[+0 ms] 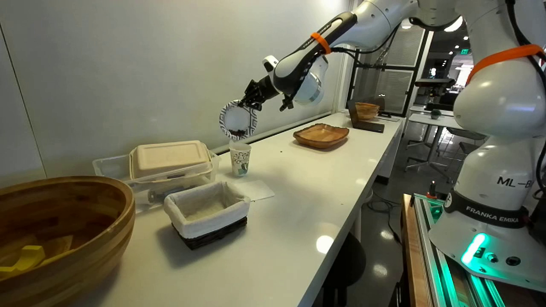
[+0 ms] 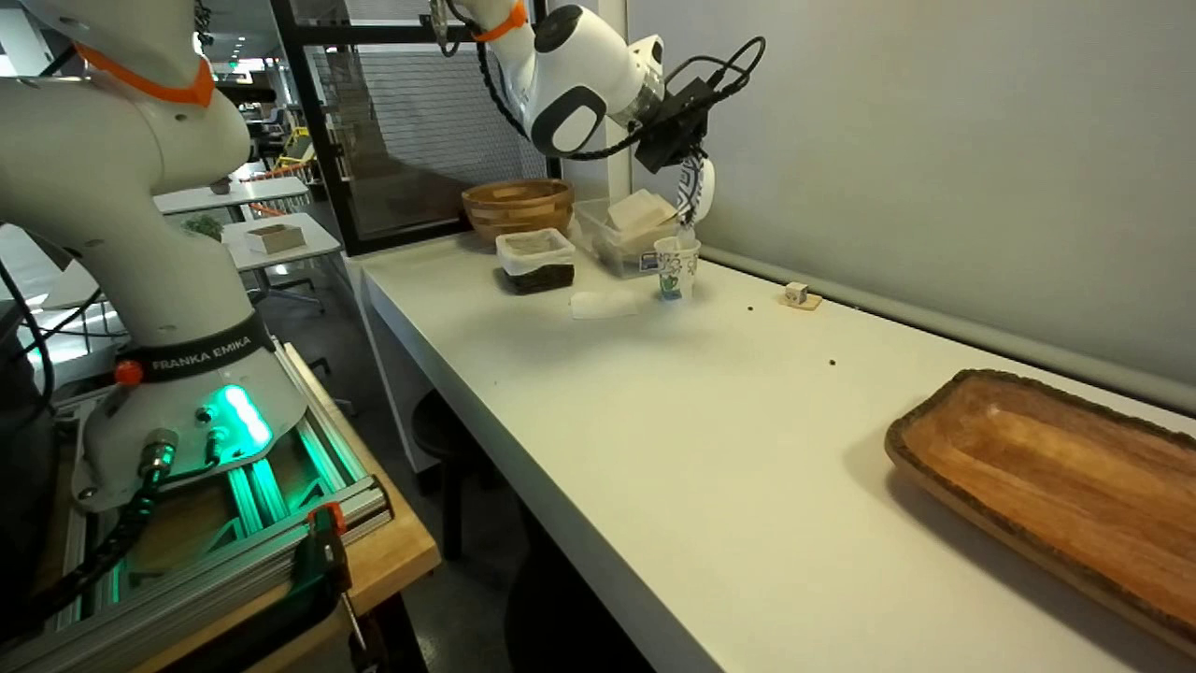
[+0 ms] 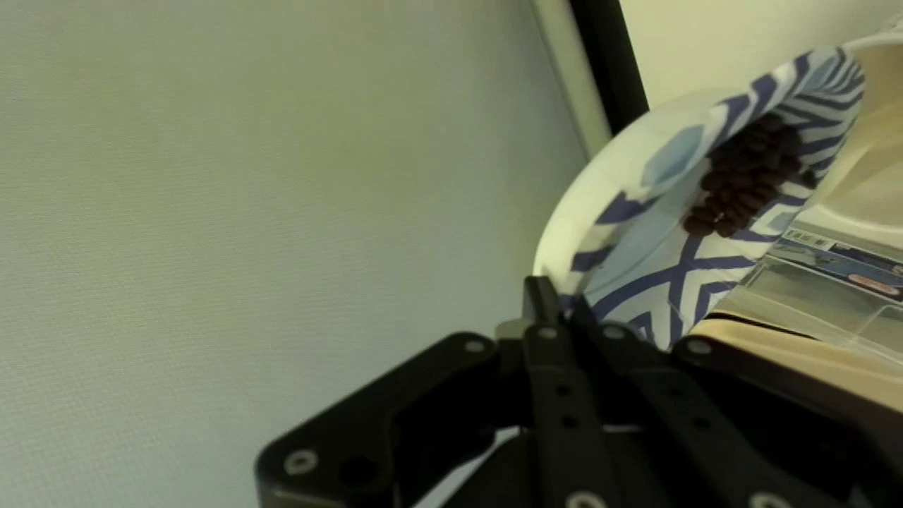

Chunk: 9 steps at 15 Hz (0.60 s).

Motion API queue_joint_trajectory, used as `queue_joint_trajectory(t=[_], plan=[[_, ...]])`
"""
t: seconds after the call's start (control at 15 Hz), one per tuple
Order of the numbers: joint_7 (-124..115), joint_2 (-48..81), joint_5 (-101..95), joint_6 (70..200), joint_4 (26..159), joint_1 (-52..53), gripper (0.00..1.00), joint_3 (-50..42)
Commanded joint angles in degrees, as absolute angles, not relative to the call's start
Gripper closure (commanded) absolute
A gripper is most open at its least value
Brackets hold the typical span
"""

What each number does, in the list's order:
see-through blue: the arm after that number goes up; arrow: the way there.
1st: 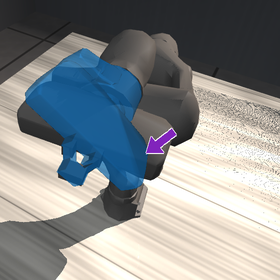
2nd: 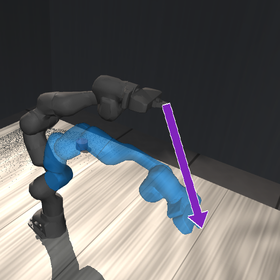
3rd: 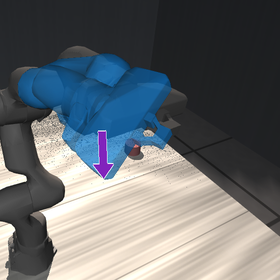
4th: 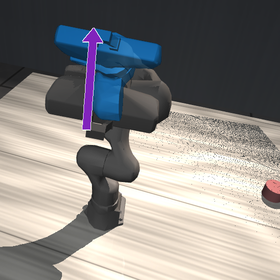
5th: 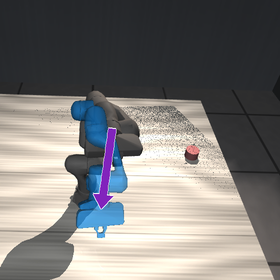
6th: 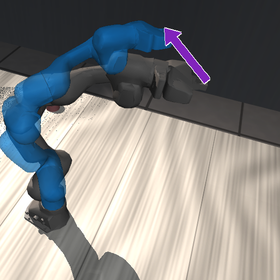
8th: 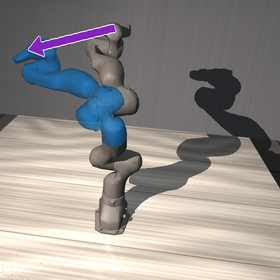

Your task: Pour the beans from the bowl into the cup

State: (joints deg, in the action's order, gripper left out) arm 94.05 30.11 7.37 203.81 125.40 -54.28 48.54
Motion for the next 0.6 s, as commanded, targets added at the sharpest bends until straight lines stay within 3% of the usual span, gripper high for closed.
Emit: queue_joint_trajectory(t=[0.0,0.07,0.13,0.53], plan=[[94.6,28.8,7.1,206.3,127.7,-55.0,0.99,48.6],[82.8,25.9,-2.6,206.4,128.3,-50.3,0.99,41.0],[92.7,28.3,4.6,206.8,128.0,-54.3,0.99,47.3],[91.0,29.1,3.3,208.0,127.2,-53.2,0.99,46.3]])
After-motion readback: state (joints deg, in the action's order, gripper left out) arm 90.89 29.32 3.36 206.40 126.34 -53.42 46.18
